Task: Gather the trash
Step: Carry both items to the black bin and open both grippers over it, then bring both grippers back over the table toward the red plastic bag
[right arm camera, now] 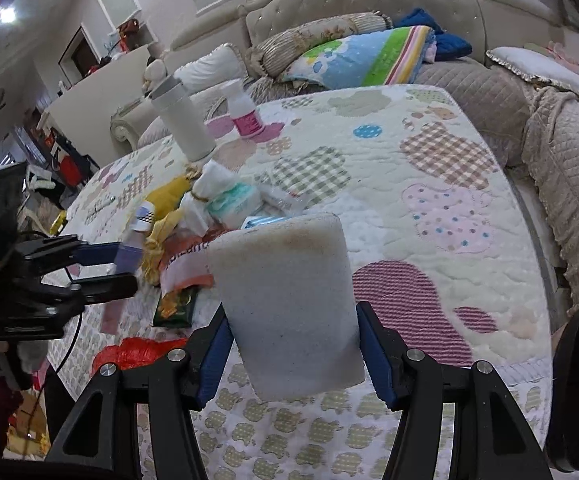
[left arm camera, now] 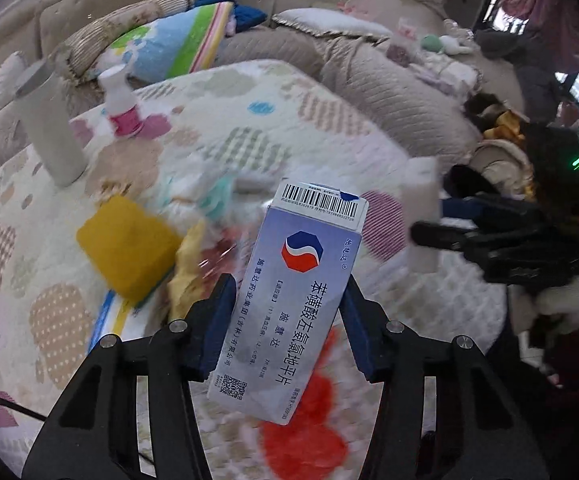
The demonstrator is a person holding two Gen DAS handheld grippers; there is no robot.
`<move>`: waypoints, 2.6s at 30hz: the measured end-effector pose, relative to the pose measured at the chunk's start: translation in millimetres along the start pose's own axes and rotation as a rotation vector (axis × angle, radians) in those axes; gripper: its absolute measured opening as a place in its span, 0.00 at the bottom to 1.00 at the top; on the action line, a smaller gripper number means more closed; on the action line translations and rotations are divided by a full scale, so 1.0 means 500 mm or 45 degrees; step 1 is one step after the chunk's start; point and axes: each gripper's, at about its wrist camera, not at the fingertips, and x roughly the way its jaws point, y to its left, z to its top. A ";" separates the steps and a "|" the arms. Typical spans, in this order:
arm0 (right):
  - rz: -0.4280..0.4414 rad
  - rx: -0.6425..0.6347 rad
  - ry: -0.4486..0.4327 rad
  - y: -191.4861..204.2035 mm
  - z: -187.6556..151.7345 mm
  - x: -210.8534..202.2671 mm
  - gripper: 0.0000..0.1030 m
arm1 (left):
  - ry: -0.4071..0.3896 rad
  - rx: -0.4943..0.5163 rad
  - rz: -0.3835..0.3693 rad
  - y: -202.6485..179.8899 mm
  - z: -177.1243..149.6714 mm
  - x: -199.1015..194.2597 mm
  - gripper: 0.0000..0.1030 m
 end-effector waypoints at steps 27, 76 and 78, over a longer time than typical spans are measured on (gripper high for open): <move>-0.428 0.477 -0.122 -0.464 -0.120 -0.238 0.56 | 0.063 0.026 -0.308 -0.483 0.233 0.199 0.49; -0.222 0.278 -0.004 -0.273 -0.070 -0.109 0.70 | 0.030 -0.220 0.026 -0.295 0.074 0.122 0.61; -0.185 0.246 0.020 -0.242 -0.062 -0.087 0.70 | 0.027 -0.234 0.043 -0.268 0.057 0.097 0.61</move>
